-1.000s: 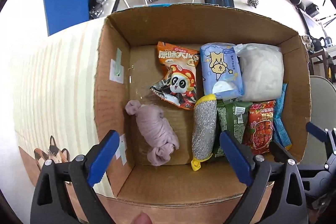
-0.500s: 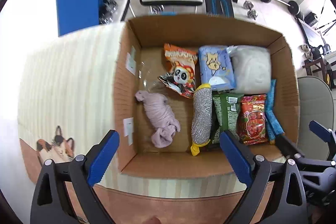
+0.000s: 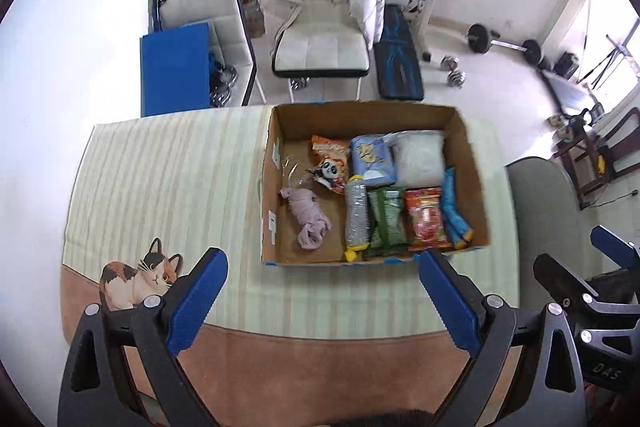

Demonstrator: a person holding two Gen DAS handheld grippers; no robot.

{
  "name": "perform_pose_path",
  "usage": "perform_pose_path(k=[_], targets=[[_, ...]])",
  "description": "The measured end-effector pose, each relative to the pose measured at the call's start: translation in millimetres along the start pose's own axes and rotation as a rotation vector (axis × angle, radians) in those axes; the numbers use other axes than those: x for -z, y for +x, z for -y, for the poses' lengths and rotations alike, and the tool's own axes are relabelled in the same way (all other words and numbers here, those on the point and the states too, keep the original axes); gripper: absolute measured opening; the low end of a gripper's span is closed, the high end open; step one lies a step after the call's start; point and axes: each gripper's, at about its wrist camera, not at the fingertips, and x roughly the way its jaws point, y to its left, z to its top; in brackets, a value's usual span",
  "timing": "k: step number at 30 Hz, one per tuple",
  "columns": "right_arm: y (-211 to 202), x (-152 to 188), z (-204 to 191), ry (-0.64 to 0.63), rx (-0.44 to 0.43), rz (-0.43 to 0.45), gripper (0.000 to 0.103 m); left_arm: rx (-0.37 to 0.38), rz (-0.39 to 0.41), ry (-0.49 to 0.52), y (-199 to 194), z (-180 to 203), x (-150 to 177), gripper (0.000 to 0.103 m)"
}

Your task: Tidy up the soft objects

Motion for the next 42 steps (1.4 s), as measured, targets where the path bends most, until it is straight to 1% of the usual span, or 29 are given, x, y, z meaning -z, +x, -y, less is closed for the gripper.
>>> perform_pose_path(k=[2,5,8,12,14,17,21,26,35,42], targets=[[-24.7,6.6,-1.1,0.003,0.0,0.025,0.103,-0.007,0.025,0.015,-19.3,2.7,6.2,0.098],[-60.6,17.8,-0.3,0.009,0.023,0.069,0.103,-0.024,0.068,0.025,-50.0,6.5,16.6,0.098],[-94.4,28.0,-0.3,0.001,0.038,0.108,0.103,0.001,0.081,0.024,-71.3,9.8,25.2,0.098],[-129.0,39.1,4.6,0.003,0.032,0.133,0.103,0.031,0.097,0.022,-100.4,13.4,37.0,0.098],[-146.3,43.6,7.6,0.006,0.034,0.147,0.103,0.043,0.115,0.015,-112.4,12.6,41.0,0.098],[-169.1,50.7,11.6,0.013,0.041,0.173,0.103,0.034,0.15,0.006,-127.2,10.4,43.8,0.098],[-198.0,61.7,15.1,0.009,0.063,0.211,0.103,0.033,0.175,-0.01,-139.1,6.5,46.2,0.098],[-209.7,68.2,16.1,0.006,0.061,0.217,0.103,0.031,0.182,-0.011,-140.4,8.4,49.5,0.098],[-212.9,67.2,13.6,0.008,0.087,0.243,0.103,0.017,0.18,-0.008,-140.0,10.8,56.2,0.098],[-208.0,62.7,7.3,0.009,0.09,0.252,0.103,0.015,0.186,-0.008,-139.2,12.3,57.3,0.098]])
